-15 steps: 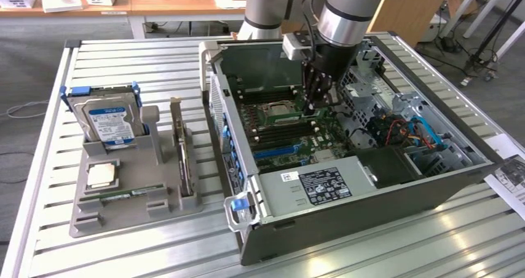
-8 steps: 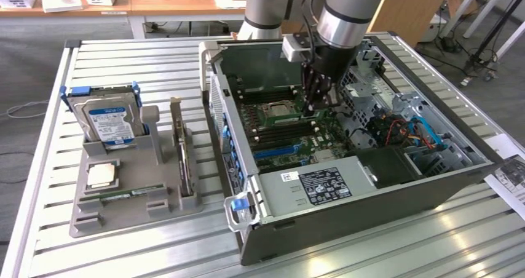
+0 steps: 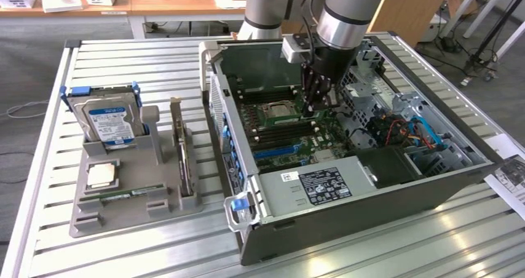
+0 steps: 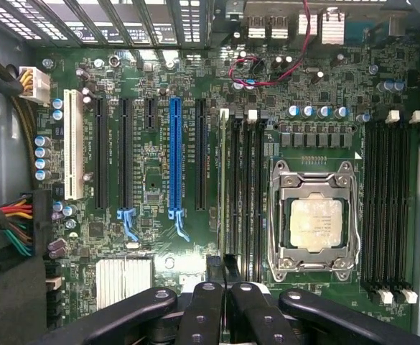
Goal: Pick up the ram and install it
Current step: 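Insert the ram into the slot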
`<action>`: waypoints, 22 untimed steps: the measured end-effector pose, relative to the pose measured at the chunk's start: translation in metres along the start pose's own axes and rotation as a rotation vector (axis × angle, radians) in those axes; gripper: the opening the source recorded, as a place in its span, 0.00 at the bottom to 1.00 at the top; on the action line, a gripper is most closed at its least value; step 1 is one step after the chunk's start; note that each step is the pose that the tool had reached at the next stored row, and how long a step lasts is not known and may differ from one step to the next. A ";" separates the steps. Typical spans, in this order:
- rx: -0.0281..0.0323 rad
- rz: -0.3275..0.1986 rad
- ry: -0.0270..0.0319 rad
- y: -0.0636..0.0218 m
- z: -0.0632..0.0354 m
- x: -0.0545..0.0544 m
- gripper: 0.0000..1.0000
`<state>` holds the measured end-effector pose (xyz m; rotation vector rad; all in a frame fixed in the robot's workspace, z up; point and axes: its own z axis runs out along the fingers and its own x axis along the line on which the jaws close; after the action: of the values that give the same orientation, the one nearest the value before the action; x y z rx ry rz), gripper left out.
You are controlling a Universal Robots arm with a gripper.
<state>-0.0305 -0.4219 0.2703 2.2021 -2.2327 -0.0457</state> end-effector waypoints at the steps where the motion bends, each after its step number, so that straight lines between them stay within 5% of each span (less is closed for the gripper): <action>1: 0.0000 0.000 -0.0001 0.0000 0.0001 0.000 0.11; 22: 0.0001 0.000 -0.0001 -0.0003 0.0102 0.000 0.11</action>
<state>-0.0304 -0.4218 0.2601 2.2022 -2.2328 -0.0457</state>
